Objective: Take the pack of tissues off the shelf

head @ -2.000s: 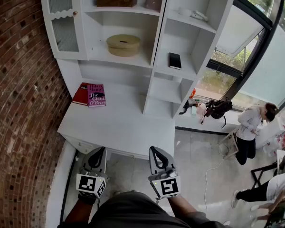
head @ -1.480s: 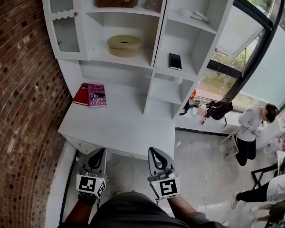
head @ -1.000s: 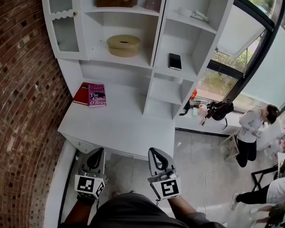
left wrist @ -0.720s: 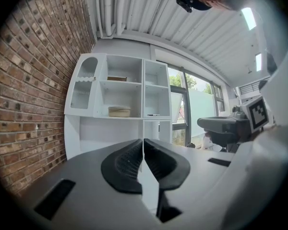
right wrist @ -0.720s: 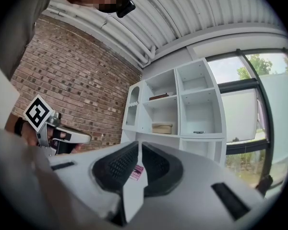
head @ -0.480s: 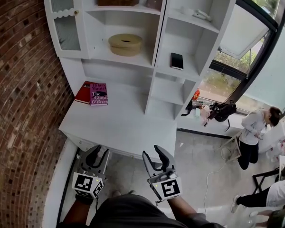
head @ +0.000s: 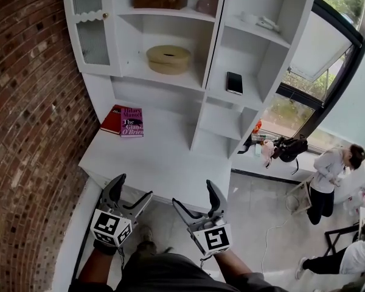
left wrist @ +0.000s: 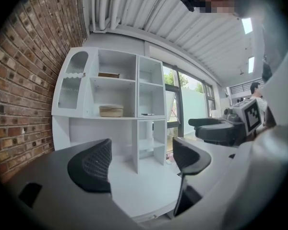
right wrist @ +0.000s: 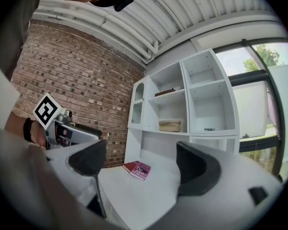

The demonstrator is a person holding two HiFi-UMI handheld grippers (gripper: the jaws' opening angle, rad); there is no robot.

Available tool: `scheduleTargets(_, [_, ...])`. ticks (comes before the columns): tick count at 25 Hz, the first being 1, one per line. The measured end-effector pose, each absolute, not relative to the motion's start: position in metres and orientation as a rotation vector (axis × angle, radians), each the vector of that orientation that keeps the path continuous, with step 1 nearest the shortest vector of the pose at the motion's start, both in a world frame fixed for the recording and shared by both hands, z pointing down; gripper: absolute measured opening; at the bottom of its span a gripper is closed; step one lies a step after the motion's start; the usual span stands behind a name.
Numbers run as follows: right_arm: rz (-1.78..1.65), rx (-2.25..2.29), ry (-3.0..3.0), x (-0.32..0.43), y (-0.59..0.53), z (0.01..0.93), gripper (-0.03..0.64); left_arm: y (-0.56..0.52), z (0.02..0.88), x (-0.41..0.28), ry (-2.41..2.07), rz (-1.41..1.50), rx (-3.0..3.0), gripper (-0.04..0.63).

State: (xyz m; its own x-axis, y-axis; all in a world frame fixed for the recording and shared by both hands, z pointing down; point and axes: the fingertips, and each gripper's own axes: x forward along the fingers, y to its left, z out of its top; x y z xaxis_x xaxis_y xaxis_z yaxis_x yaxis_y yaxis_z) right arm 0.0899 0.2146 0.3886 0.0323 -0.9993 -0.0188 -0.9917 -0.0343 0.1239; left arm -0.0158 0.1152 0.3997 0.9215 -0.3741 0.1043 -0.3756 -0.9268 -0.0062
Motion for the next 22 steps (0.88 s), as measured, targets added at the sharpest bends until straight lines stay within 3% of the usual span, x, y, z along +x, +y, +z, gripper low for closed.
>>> scheduleTargets(4, [-0.15, 2.177, -2.134, 0.093, 0.194, 0.39, 0.468, 0.097, 0.398, -0.006, -0.562, 0.181, 3.099, 0.422])
scheduleTargets(22, [-0.176, 2.281, -2.009, 0.132, 0.055, 0.364, 0.482, -0.055, 0.371, 0.045, -0.387, 0.102, 3.175, 0.436])
